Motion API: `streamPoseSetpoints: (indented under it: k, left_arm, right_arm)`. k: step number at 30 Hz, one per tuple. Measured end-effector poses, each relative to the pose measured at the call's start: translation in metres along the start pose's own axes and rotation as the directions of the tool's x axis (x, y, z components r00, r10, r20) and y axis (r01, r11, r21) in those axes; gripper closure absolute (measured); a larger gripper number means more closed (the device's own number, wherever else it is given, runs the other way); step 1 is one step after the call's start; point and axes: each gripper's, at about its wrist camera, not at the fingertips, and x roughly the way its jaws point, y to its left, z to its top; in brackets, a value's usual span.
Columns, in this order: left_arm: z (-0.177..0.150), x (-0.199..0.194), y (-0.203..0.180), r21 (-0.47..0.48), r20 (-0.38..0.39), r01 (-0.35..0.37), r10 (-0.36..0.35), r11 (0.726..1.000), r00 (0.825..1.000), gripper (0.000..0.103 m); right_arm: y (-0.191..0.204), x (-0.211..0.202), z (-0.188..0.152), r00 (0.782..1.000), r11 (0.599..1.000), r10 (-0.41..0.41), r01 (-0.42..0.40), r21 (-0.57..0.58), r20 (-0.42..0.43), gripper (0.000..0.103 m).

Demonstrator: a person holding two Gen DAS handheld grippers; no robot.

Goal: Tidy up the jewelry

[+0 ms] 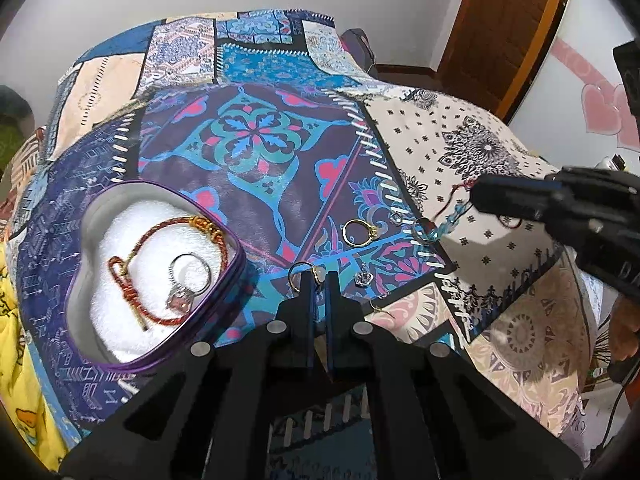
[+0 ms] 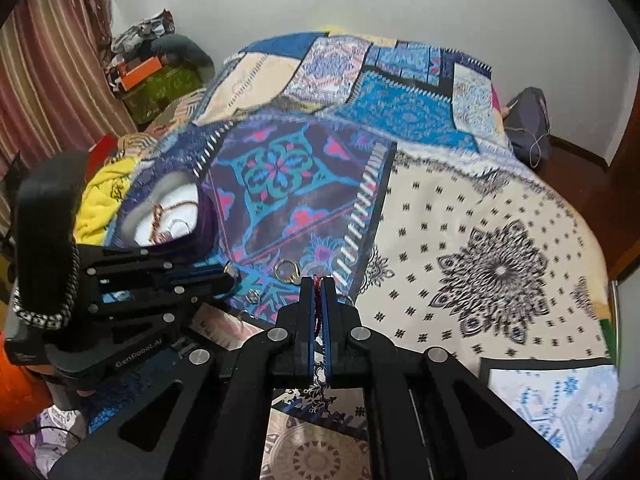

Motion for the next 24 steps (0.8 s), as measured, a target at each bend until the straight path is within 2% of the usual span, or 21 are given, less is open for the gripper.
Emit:
streamPoseSetpoints:
  k: [11,17,24]
  left_arm:
    - [-0.008,-0.046,0.007,-0.009,0.08,0.012,-0.011,1.0,0.997,0.103]
    - [-0.015,-0.07,0.017,-0.013,0.12,0.003,-0.001,1.0,0.993,0.103]
    - [-0.017,-0.094,0.037,-0.05,0.179,0.002,0.006,0.999,0.984,0.103]
  right_arm:
    - [0.011,-0.027,0.014,0.997,0.999,0.034,-0.032,-0.026,0.07,0.1]
    - [0.02,-0.024,0.019,0.992,0.994,0.104,-0.103,-0.027,0.069,0.1]
    - [0.029,-0.016,0.021,0.991,0.992,0.122,-0.121,-0.032,0.048,0.1]
